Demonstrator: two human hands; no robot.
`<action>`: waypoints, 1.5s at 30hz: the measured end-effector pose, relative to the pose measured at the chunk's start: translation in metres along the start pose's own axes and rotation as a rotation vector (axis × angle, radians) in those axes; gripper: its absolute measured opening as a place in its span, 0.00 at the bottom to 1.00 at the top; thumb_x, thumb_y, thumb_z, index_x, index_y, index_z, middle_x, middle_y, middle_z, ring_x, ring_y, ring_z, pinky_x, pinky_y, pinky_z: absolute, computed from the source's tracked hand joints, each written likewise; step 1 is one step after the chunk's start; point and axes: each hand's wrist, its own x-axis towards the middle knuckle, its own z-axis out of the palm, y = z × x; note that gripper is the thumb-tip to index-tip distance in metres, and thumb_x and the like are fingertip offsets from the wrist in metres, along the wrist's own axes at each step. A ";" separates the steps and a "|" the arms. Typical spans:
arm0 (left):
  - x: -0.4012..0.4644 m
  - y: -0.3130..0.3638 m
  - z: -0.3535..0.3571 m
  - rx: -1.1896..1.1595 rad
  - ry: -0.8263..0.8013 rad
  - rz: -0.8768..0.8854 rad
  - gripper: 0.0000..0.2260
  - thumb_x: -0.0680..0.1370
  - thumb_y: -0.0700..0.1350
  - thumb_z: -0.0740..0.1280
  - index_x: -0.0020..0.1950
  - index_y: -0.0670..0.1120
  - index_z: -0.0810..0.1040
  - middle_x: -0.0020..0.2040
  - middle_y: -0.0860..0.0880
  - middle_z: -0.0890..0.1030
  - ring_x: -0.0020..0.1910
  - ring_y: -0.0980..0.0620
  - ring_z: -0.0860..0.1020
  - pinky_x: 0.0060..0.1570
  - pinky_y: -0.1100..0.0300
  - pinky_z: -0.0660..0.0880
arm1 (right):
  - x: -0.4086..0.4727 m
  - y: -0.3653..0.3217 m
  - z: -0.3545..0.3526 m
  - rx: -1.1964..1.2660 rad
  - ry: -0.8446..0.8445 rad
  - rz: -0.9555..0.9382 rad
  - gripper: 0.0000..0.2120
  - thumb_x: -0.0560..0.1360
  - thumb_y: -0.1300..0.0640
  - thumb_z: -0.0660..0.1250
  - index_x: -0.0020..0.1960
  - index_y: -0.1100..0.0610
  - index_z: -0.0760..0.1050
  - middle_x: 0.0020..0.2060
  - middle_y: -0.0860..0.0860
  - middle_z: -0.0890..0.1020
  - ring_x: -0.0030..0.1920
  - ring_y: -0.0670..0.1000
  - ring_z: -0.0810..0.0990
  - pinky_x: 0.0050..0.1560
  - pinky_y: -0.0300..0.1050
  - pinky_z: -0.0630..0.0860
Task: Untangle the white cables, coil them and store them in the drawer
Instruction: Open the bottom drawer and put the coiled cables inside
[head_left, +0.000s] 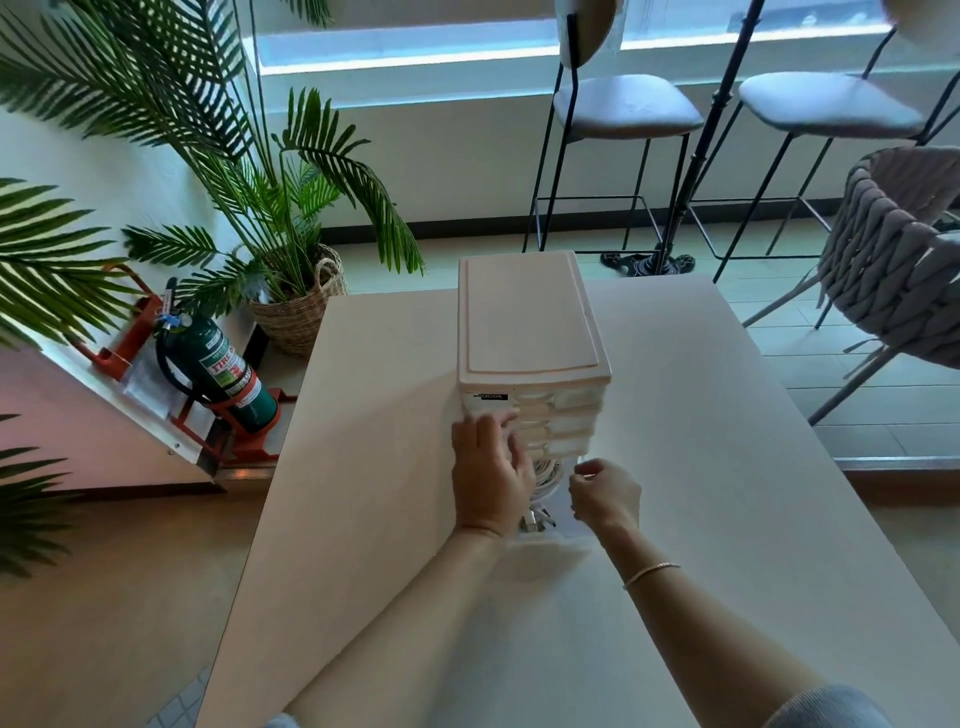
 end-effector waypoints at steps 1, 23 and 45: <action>0.015 0.004 -0.002 -0.012 0.028 0.069 0.11 0.71 0.37 0.61 0.52 0.46 0.70 0.44 0.42 0.78 0.47 0.49 0.70 0.51 0.61 0.67 | -0.003 0.001 -0.006 -0.040 0.020 -0.024 0.15 0.71 0.61 0.62 0.56 0.57 0.79 0.49 0.54 0.83 0.51 0.56 0.81 0.55 0.46 0.77; 0.102 0.025 -0.011 0.388 -0.896 -0.034 0.26 0.78 0.63 0.54 0.74 0.55 0.61 0.77 0.47 0.57 0.76 0.47 0.52 0.73 0.54 0.46 | 0.002 0.023 -0.013 -0.340 -0.210 -0.158 0.47 0.66 0.65 0.71 0.76 0.57 0.46 0.57 0.58 0.77 0.52 0.57 0.76 0.40 0.39 0.70; 0.105 0.022 -0.014 0.343 -0.860 -0.045 0.25 0.77 0.64 0.56 0.72 0.58 0.64 0.76 0.50 0.60 0.75 0.49 0.54 0.72 0.53 0.54 | 0.051 0.001 0.012 -0.072 -0.018 0.027 0.44 0.63 0.54 0.78 0.70 0.60 0.55 0.62 0.61 0.73 0.63 0.63 0.71 0.60 0.56 0.73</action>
